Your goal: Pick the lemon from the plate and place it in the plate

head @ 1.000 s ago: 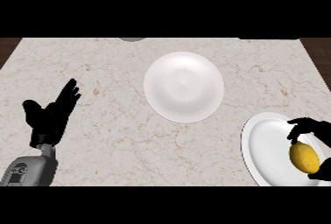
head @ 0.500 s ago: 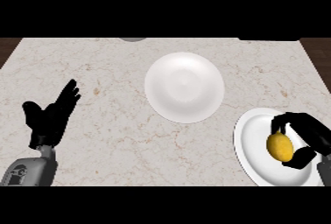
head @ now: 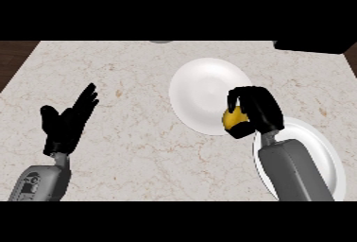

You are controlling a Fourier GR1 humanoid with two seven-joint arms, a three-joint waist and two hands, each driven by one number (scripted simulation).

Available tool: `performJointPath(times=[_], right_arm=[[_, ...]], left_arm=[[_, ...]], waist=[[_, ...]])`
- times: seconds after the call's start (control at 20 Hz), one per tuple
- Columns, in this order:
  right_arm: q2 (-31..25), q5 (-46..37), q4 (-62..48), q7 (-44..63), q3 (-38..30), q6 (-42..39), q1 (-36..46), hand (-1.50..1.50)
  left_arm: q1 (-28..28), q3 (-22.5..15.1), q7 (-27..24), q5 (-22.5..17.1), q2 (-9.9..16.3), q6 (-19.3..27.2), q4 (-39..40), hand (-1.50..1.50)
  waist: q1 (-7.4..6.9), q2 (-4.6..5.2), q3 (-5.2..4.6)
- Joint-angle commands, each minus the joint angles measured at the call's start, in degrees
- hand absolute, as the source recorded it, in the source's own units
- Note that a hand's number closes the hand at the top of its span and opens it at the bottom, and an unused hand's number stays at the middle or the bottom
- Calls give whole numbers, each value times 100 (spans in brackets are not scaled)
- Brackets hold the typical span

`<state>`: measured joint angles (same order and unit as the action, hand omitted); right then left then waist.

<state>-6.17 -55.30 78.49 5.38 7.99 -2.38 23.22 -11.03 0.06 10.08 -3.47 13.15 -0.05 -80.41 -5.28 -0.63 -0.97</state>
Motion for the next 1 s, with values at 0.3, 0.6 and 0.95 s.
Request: performJointPath(times=[0.3, 0.6, 0.95], right_arm=[[609, -1635, -96, 3787, 748, 1861, 1606, 150], [615, -1692, -910, 6117, 1488, 2679, 2519, 150], [614, -1709, -1989, 6873, 1750, 3204, 3039, 150]], left_arm=[[-205, -85, -1, 77, -90, 37, 105, 0], [-392, -49, -7, 93, -174, 115, 283, 0], [-167, 94, -102, 95, -69, 130, 221, 0]], waist=[[-144, 89, 66], [-86, 138, 83], [175, 108, 92]])
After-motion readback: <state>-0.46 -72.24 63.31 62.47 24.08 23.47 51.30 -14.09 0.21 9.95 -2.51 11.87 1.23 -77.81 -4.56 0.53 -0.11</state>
